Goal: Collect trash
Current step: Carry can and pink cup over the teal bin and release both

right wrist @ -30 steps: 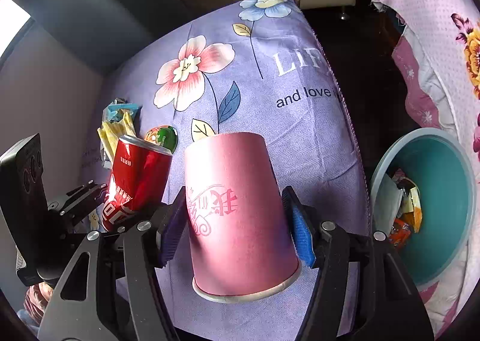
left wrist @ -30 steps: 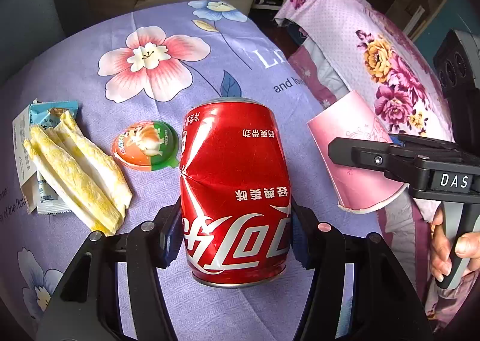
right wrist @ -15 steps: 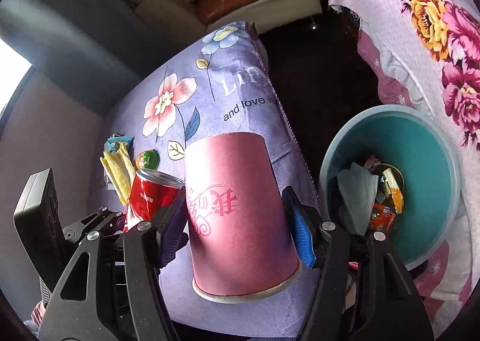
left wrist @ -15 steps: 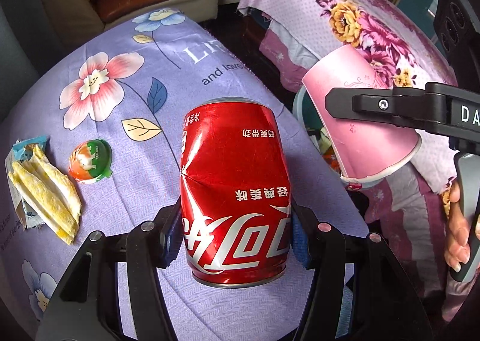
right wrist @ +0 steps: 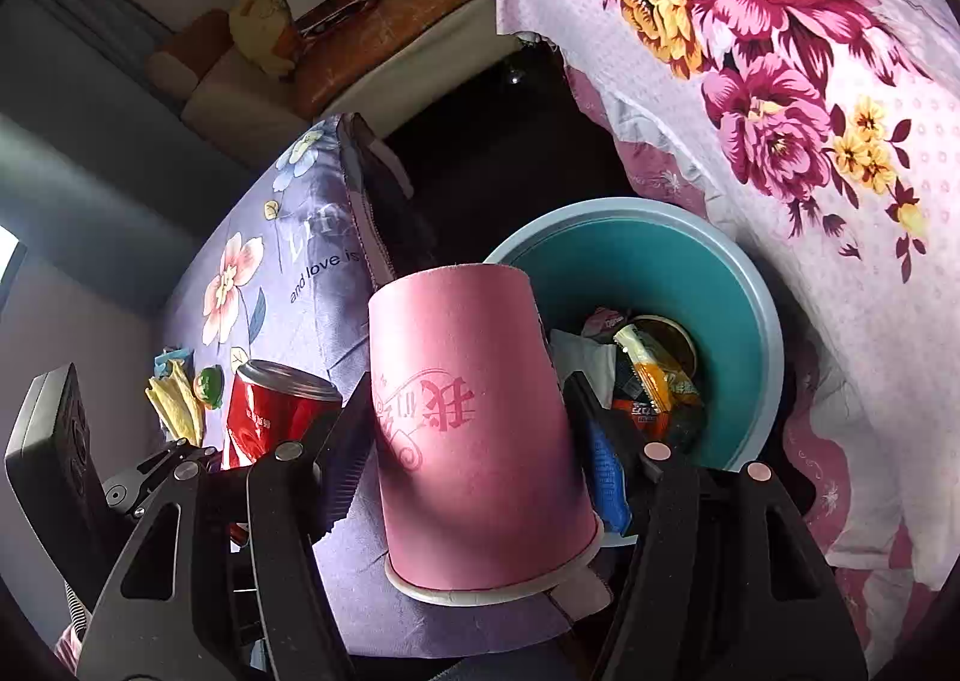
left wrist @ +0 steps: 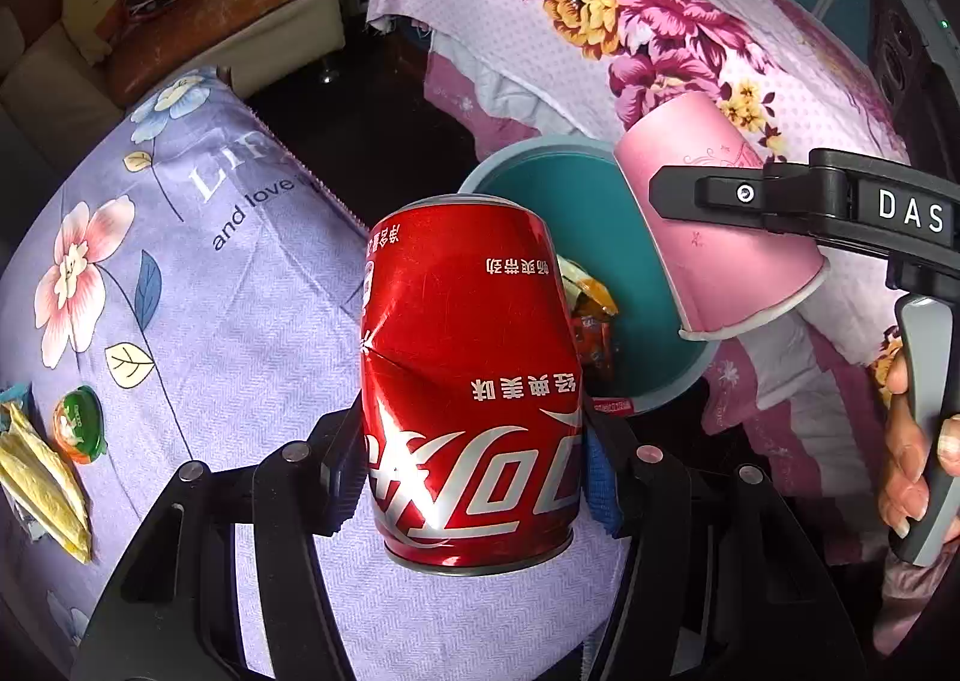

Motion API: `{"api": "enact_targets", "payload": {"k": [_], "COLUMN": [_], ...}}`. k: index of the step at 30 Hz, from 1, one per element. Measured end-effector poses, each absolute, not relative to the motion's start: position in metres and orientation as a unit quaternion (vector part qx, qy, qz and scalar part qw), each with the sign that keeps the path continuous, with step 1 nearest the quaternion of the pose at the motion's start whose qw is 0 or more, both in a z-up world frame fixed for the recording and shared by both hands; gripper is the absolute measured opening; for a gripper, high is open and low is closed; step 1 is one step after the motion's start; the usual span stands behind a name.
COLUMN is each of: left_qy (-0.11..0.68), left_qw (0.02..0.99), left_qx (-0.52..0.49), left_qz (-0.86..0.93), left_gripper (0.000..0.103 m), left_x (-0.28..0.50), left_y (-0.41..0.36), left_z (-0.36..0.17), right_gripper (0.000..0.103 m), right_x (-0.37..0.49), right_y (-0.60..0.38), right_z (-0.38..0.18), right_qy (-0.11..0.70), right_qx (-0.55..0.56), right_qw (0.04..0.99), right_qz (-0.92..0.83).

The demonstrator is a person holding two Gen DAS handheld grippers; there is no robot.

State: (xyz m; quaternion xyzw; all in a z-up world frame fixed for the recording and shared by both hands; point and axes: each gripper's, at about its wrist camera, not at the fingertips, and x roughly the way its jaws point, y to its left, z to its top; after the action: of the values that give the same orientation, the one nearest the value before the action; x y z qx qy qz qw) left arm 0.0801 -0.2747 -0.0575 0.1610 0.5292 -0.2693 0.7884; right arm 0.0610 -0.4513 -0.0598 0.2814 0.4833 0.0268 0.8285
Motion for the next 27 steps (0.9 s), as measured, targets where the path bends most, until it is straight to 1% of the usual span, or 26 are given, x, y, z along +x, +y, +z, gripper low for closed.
{"api": "enact_targets", "payload": {"k": [9, 20, 22, 23, 25, 27], "left_qy": [0.54, 0.56, 0.562, 0.563, 0.561, 0.557], "left_qw": [0.77, 0.76, 0.759, 0.759, 0.762, 0.765], "left_qx": [0.174, 0.163, 0.16, 0.159, 0.159, 0.159], "left_qz": [-0.291, -0.288, -0.287, -0.286, -0.282, -0.281], "left_gripper": [0.06, 0.06, 0.062, 0.066, 0.069, 0.081], "left_x": [0.086, 0.097, 0.098, 0.099, 0.1, 0.1], "left_y": [-0.321, -0.329, -0.327, -0.327, -0.326, -0.324], "left_z": [-0.075, -0.095, -0.097, -0.097, -0.097, -0.096], "right_gripper": [0.059, 0.059, 0.059, 0.059, 0.059, 0.059], "right_x": [0.048, 0.05, 0.051, 0.052, 0.054, 0.056], "right_y": [-0.491, -0.496, -0.495, -0.495, -0.493, -0.493], "right_z": [-0.08, -0.092, -0.094, -0.095, -0.097, -0.097], "right_qy": [0.484, 0.498, 0.501, 0.503, 0.506, 0.507], "right_qx": [0.302, 0.296, 0.294, 0.293, 0.291, 0.291], "right_qw": [0.821, 0.815, 0.813, 0.812, 0.811, 0.811], "right_qz": [-0.015, -0.032, -0.034, -0.035, -0.037, -0.038]}}
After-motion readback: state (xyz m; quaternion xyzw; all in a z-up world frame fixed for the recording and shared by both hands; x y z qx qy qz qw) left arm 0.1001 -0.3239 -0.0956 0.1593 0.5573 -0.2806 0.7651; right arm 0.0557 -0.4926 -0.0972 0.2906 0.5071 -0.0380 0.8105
